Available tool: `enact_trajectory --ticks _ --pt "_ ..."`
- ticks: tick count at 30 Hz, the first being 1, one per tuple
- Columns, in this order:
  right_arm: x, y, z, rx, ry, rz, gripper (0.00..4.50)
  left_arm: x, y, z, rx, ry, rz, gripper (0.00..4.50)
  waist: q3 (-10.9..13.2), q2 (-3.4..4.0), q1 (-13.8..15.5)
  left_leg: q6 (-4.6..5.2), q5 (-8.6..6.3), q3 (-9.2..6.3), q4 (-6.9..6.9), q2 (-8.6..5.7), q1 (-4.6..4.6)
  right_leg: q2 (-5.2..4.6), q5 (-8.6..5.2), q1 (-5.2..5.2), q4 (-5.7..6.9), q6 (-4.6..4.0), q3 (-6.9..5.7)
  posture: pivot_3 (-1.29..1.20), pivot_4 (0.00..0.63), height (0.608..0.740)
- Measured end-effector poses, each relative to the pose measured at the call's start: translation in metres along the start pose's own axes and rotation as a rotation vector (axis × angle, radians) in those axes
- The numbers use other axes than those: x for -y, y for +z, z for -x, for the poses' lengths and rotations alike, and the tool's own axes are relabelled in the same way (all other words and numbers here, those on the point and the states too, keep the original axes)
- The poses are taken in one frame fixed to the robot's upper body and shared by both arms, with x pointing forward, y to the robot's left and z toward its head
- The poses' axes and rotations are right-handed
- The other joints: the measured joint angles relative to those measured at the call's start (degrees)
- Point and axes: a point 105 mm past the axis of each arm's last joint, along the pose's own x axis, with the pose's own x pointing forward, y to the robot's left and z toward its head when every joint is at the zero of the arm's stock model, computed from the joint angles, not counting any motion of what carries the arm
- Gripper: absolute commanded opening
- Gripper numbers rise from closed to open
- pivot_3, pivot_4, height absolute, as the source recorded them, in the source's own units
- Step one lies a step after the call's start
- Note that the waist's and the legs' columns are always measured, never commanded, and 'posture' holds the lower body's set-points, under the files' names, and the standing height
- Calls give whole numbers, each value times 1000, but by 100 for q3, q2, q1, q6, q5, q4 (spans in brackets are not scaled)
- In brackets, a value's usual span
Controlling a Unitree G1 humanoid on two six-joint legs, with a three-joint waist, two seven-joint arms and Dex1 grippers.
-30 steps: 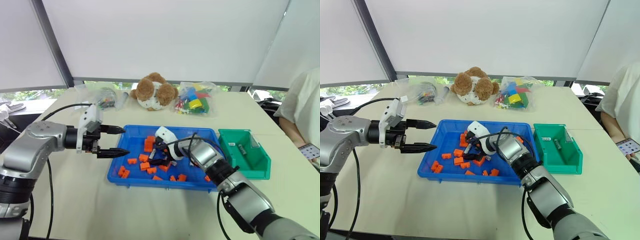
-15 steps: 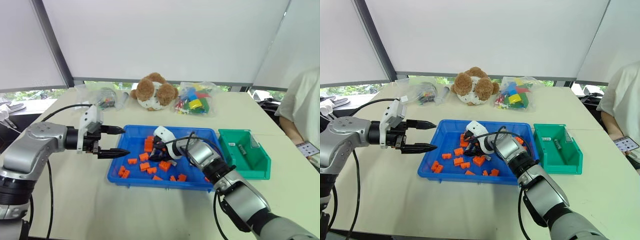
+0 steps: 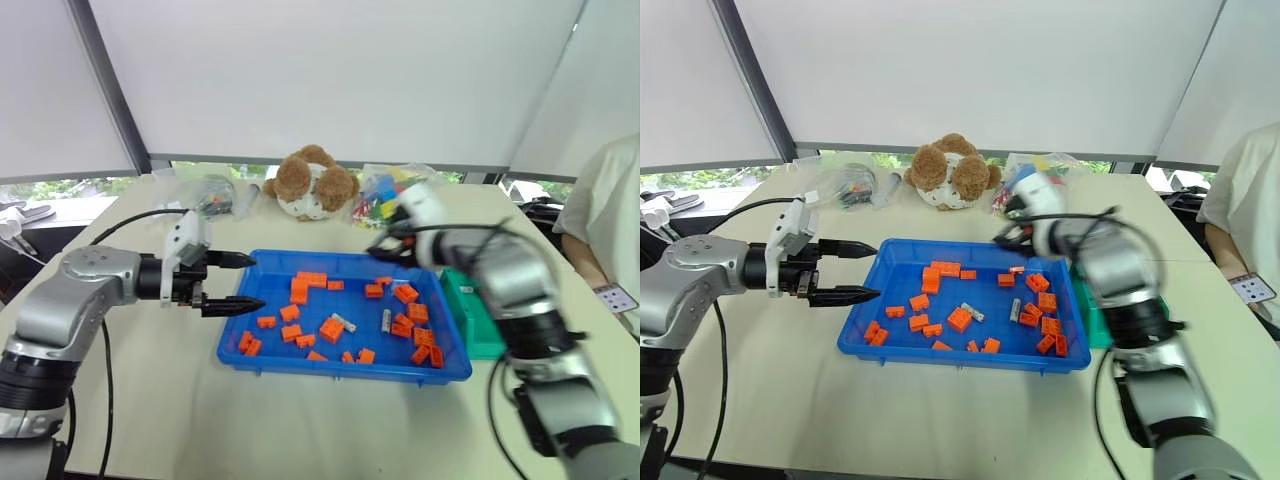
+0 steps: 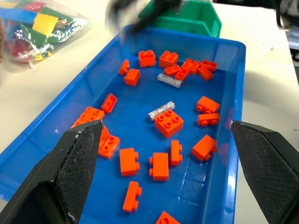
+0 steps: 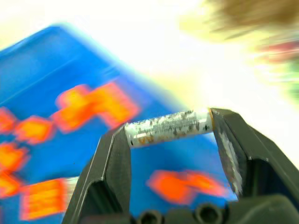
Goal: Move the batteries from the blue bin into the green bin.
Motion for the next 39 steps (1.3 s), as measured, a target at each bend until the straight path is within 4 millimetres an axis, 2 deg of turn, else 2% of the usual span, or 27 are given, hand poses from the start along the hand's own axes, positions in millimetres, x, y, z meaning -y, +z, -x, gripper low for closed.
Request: enact_trajectory --ticks 3,7,12,14,17,21,23,25,27,30,32,34,39 --pt "37 -35 26 -106 -143 -42 2158 0 -2 -2 6 -10 12 4500 0 0 -27 9 -5 2 0 -1 0 0 0 -1 -3 0 3 0 150 727" --pt "63 -76 49 -233 -238 -75 2158 2 -3 -7 13 -35 9 4500 0 1 -80 8 -4 4 -11 0 8 4 0 -3 -1 0 9 0 150 727" --pt "61 -98 50 -273 -219 -91 2158 1 -5 -8 14 -34 13 4500 0 1 -167 5 -2 5 -11 0 9 4 0 -1 -1 1 10 0 150 727" --pt "58 -106 48 -292 -206 -93 3190 1 -5 -8 13 -33 12 4500 0 1 -179 5 -2 5 -10 0 9 3 0 -1 -1 1 10 0 150 727" --pt "56 -112 47 -302 -189 -106 4444 0 -5 -8 12 -32 12 4500 0 1 -183 -1 1 5 -10 0 9 3 0 -1 -1 2 10 0 150 727" --pt "52 -108 45 -276 -150 -110 4444 0 -5 -8 12 -30 12 4500 0 2 -181 -1 1 5 -10 0 9 3 0 -1 -1 2 10 0 150 727" --pt "45 -96 43 -235 -96 -85 4444 0 -5 -8 11 -28 12 4500 1 2 -181 -1 1 5 -10 0 9 3 0 -1 -1 2 10 0 150 727" --pt "35 -74 40 -167 -26 -52 4444 0 -5 -7 11 -27 13 4500 3 5 -192 -1 1 6 -10 0 10 3 1 -1 0 2 11 0 150 727" --pt "16 -41 37 -74 76 23 4444 0 -5 -8 11 -27 13 4500 3 5 -201 -1 1 4 -12 2 12 7 0 -1 2 2 10 0 150 727" --pt "-20 -17 29 -4 252 114 4444 -1 -4 -8 12 -27 10 4500 3 5 -186 1 0 1 -13 2 12 7 0 0 1 1 8 0 150 727" --pt "-46 -20 19 -3 373 145 4444 -1 -3 -8 13 -28 6 4500 3 5 -169 5 -2 2 -9 1 12 5 0 3 0 1 8 0 150 727" --pt "-77 -33 8 -34 513 186 4444 -2 0 -9 16 -26 -5 4500 3 4 -130 7 -3 3 -1 0 7 2 0 3 1 1 7 0 150 727" --pt "-107 -54 -13 -83 626 258 4444 -2 1 -9 18 -26 -8 4500 2 3 -130 5 -2 2 3 0 8 3 0 4 3 1 7 0 150 727"
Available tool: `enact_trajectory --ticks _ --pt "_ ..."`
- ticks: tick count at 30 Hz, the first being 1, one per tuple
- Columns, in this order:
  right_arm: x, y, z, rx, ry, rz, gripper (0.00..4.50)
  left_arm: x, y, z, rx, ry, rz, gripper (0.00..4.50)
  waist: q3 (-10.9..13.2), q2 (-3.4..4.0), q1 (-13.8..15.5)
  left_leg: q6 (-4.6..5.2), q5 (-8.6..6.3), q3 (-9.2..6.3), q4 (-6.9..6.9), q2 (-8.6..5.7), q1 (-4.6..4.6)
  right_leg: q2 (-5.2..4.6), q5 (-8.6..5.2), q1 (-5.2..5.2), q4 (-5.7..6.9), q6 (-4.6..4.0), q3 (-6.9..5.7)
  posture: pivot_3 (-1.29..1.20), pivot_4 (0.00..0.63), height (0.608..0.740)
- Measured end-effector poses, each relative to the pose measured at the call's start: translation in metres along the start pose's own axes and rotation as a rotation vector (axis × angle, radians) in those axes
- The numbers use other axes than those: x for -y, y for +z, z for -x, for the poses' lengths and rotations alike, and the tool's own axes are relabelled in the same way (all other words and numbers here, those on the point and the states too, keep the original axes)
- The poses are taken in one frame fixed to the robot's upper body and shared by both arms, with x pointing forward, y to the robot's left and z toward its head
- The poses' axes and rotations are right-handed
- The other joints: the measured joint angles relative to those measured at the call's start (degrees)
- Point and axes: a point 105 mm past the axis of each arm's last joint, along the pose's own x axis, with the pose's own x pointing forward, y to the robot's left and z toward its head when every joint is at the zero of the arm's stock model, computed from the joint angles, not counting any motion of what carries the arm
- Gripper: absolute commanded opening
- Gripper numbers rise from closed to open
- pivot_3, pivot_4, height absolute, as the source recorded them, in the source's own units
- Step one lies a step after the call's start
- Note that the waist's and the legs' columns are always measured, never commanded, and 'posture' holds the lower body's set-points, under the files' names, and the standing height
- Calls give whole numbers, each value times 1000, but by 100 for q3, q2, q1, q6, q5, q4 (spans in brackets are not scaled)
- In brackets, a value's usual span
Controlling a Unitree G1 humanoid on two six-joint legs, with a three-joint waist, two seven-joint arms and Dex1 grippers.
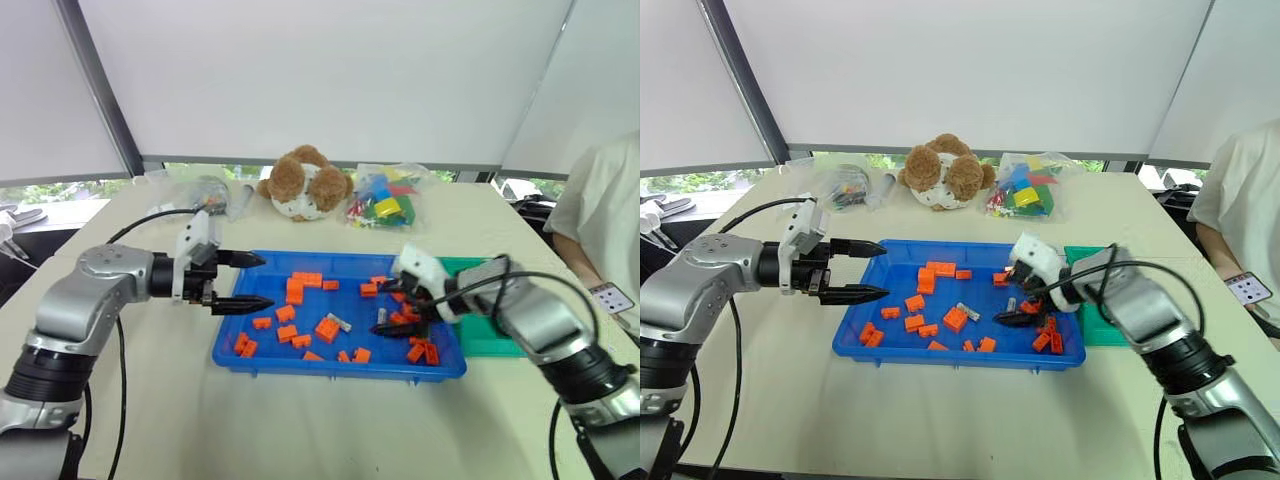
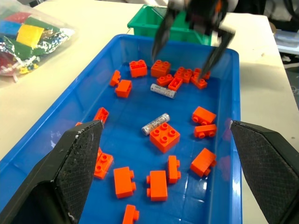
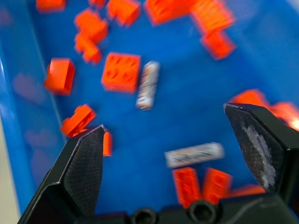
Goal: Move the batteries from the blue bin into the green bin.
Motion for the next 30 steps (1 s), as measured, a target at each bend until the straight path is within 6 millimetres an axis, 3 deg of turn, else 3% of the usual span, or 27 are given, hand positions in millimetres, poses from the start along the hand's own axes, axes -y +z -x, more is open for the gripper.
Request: enact_trajectory --ticks 11,17,21,27,30 --pt "-1 -9 -53 -13 39 -44 4444 4 -4 0 -13 11 6 4500 0 0 -48 -7 4 -1 -1 2 1 2 0 0 1 0 -1 0 150 727" --pt "5 -7 -64 -20 15 -71 4444 5 -5 0 -13 14 18 4500 0 0 -47 -7 4 -1 -2 2 1 1 0 1 2 0 -2 0 150 727" --pt "6 -5 -67 -20 8 -68 3189 5 -5 0 -11 17 19 4500 0 0 -49 -7 4 -1 -1 2 1 1 0 1 1 0 -2 0 150 727" --pt "5 -4 -66 -36 3 -77 79 5 -4 0 -8 20 20 4500 0 0 -47 -7 4 -1 -1 2 1 1 0 2 2 1 -2 0 150 727" --pt "6 -5 -61 -54 -11 -77 34 5 -4 0 -7 20 20 4500 0 0 -46 -8 4 -1 -1 2 1 1 0 2 2 1 -2 0 150 727"
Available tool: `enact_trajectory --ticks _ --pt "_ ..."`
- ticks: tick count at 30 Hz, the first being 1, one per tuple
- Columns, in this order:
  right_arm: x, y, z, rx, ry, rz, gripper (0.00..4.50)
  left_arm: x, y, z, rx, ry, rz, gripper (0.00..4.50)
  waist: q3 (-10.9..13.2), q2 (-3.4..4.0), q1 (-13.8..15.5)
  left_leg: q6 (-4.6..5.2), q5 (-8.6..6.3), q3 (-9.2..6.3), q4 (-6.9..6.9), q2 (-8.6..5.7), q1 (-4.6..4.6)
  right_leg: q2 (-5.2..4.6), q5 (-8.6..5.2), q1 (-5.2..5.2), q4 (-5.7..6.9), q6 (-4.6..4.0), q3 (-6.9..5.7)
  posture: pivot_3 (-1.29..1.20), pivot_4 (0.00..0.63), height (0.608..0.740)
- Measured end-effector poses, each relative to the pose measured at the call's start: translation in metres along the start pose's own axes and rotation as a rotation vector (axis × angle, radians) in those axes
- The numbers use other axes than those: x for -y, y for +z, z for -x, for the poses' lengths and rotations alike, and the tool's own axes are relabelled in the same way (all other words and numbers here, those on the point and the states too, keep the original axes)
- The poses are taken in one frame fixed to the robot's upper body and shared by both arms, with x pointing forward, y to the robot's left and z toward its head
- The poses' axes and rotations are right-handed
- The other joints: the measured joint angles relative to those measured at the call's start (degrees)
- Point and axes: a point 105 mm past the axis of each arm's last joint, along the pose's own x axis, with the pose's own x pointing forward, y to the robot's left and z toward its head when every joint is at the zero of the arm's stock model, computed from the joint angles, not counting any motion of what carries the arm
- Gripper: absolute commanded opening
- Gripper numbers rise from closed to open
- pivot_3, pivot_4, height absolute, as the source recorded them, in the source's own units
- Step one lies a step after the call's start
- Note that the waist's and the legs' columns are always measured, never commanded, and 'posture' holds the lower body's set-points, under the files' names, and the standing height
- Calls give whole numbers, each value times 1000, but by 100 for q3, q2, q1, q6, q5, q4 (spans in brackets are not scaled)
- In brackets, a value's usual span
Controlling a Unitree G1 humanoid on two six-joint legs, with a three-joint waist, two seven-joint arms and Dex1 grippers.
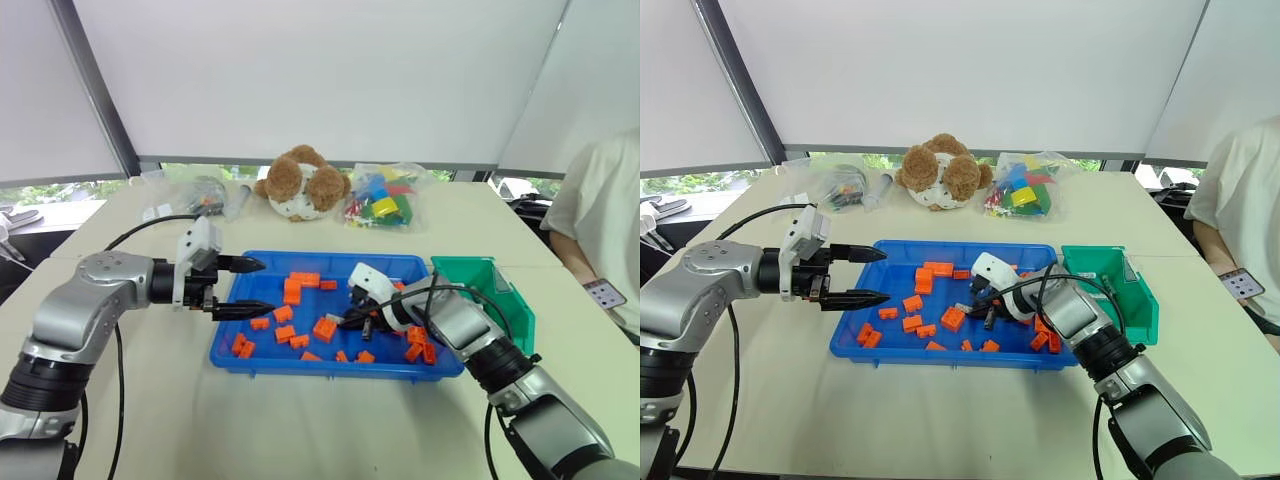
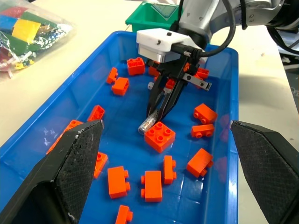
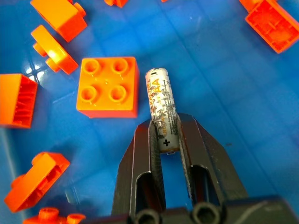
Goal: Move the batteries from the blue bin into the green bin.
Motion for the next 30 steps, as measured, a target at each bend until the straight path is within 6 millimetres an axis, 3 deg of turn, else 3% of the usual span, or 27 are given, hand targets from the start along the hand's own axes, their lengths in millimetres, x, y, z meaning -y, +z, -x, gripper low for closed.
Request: enact_trajectory --ticks 3,7,9,11,14,16,20,21,22,27,28,30 --pt "6 8 17 26 -55 -29 34 0 0 0 1 -1 0 4500 0 0 2 0 0 0 0 0 -1 0 0 -1 0 0 0 0 150 727" --pt "35 31 70 126 -232 -89 34 0 0 -1 3 -4 0 4500 0 0 19 0 0 1 0 0 -1 -2 0 -1 0 0 0 0 150 727" --pt "56 35 108 158 -369 -123 34 1 0 -1 7 -6 0 4500 0 0 43 1 -1 1 -1 -1 -1 -3 0 -1 -1 0 -1 0 150 727" --pt "77 23 147 140 -524 -164 34 1 0 -2 10 -8 0 4500 0 0 91 3 -2 4 -1 -2 -1 -4 -1 0 -5 -1 1 0 150 727" --pt "89 -6 185 72 -664 -220 34 1 0 -4 18 -14 -1 4500 -1 -1 135 6 -4 3 -2 -2 0 -3 -1 0 -7 -2 2 0 150 727" --pt "88 -32 194 8 -695 -263 34 2 0 -4 22 -17 -8 4500 0 -1 139 7 -4 3 -2 -2 1 -3 -1 0 -7 -1 3 0 150 727" --pt "77 -72 188 -92 -670 -338 34 1 0 -5 27 -24 -8 4500 -1 1 116 7 -4 4 -2 -2 2 -1 0 -1 -5 0 6 0 150 727" --pt "74 -77 186 -103 -660 -346 1072 1 0 -5 29 -25 -9 4500 -1 0 114 6 -4 3 -3 -2 3 0 0 -1 -4 0 6 0 150 727" --pt "72 -80 185 -110 -653 -347 1395 1 1 -6 30 -25 -9 4500 -1 1 115 6 -4 3 -4 -2 3 0 0 -1 -4 0 6 0 150 727" --pt "69 -83 182 -117 -649 -327 4017 0 1 -5 29 -21 -17 4500 -1 1 132 6 -4 4 -1 -2 3 -1 0 -1 -4 0 6 0 150 727" --pt "70 -82 183 -116 -651 -323 4458 0 1 -5 29 -21 -17 4500 -1 1 134 6 -4 4 -1 -2 3 -1 0 -1 -4 0 5 0 150 727" --pt "71 -79 187 -111 -655 -315 4458 0 1 -5 29 -21 -17 4500 -1 1 140 6 -4 4 0 -2 3 -2 0 0 -4 -1 5 0 150 727"
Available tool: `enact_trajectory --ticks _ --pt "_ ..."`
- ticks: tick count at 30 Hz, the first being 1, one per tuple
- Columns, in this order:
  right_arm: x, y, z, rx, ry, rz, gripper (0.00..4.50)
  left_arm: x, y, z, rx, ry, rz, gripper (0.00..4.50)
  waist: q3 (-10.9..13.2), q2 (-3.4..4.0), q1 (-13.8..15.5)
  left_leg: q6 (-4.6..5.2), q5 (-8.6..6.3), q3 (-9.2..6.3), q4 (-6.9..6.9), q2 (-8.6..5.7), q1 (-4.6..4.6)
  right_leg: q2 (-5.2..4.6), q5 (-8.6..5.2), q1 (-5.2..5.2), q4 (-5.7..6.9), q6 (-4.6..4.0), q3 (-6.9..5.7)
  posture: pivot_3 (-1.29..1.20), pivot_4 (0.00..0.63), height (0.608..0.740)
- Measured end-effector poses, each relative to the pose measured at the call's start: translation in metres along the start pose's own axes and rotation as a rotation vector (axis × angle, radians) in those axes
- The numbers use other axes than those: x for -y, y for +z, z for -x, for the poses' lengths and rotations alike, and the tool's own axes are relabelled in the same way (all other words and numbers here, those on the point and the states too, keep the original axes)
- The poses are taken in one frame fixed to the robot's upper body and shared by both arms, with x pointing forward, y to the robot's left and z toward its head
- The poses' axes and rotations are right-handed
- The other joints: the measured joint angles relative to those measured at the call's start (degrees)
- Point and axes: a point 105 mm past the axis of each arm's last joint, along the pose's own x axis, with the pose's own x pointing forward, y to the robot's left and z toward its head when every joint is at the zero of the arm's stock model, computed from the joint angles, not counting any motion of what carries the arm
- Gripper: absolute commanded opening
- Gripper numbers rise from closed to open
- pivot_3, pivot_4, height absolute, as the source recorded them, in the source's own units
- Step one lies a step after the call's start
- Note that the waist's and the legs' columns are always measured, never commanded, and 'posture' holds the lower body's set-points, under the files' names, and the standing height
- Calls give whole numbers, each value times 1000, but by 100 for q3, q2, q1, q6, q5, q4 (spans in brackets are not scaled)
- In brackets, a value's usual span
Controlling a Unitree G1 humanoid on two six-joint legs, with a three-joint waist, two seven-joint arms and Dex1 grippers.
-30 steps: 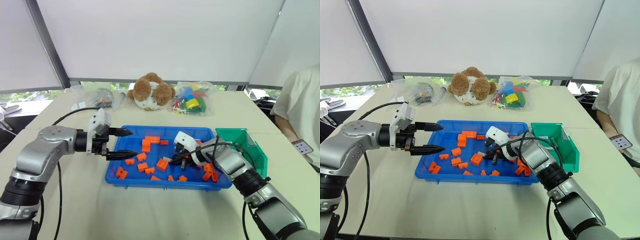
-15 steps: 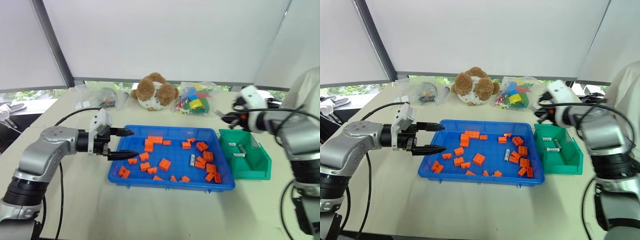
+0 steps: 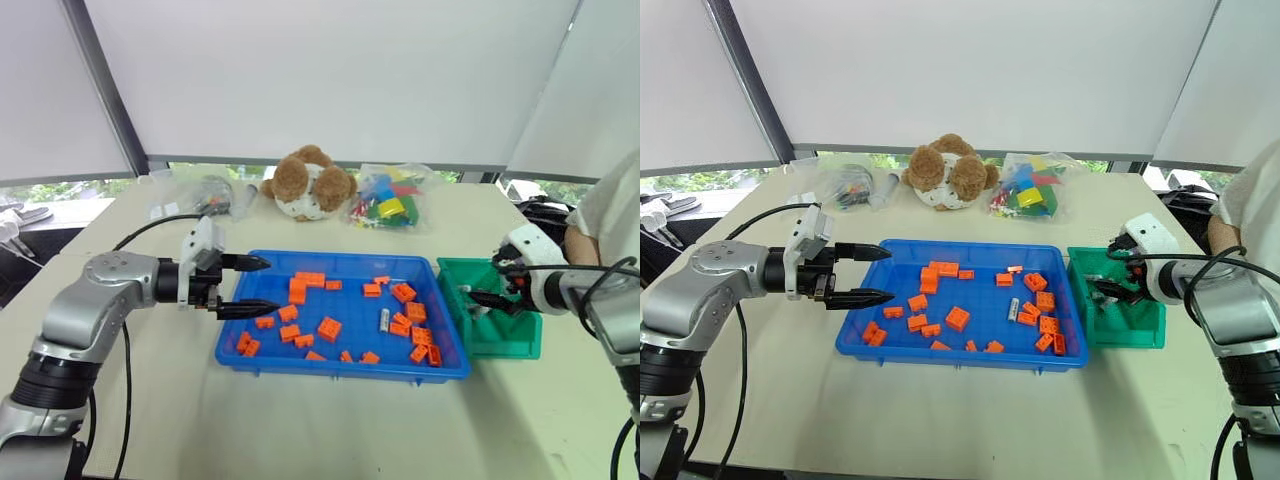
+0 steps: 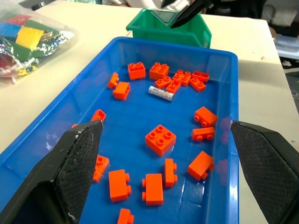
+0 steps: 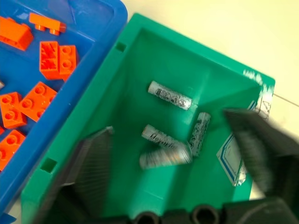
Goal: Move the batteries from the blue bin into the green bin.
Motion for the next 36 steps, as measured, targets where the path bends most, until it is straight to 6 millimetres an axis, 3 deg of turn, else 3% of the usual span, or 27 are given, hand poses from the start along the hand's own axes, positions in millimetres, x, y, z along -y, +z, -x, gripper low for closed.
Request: enact_trajectory --ticks 4,7,11,15,28,35,36 --pt "-4 35 8 105 26 28 4458 0 0 0 -1 1 0 4500 0 0 -11 1 -1 -1 -1 1 0 2 0 -1 1 0 0 0 150 727" --pt "-33 60 9 195 126 58 4458 -1 1 0 0 1 -4 4500 0 0 -16 0 0 -3 -6 2 1 4 0 -1 1 -1 -1 0 150 727" --pt "-99 60 -4 207 391 133 4458 -1 2 -2 5 -1 -7 4500 0 0 17 2 -1 -2 -1 1 -2 2 0 0 0 -1 -2 0 150 727" --pt "-127 51 -17 177 515 216 4458 -1 1 -2 3 0 -4 4500 0 -1 34 10 -6 -3 7 -1 -3 -1 0 4 0 -1 -3 0 150 727" --pt "-133 17 -74 11 665 298 4458 0 3 -3 -5 -1 -10 4500 0 -1 -5 -1 1 -2 3 0 -1 2 0 1 1 0 -2 0 150 727" --pt "-126 19 -83 6 663 322 4458 2 2 -2 -8 10 -2 4500 0 -1 5 -3 2 -2 5 1 -1 1 0 3 1 0 -3 0 150 727" --pt "-126 19 -84 8 667 330 4225 2 2 -3 -9 9 0 4500 0 -1 1 -3 2 -2 5 1 0 2 0 3 1 0 -3 0 150 727"
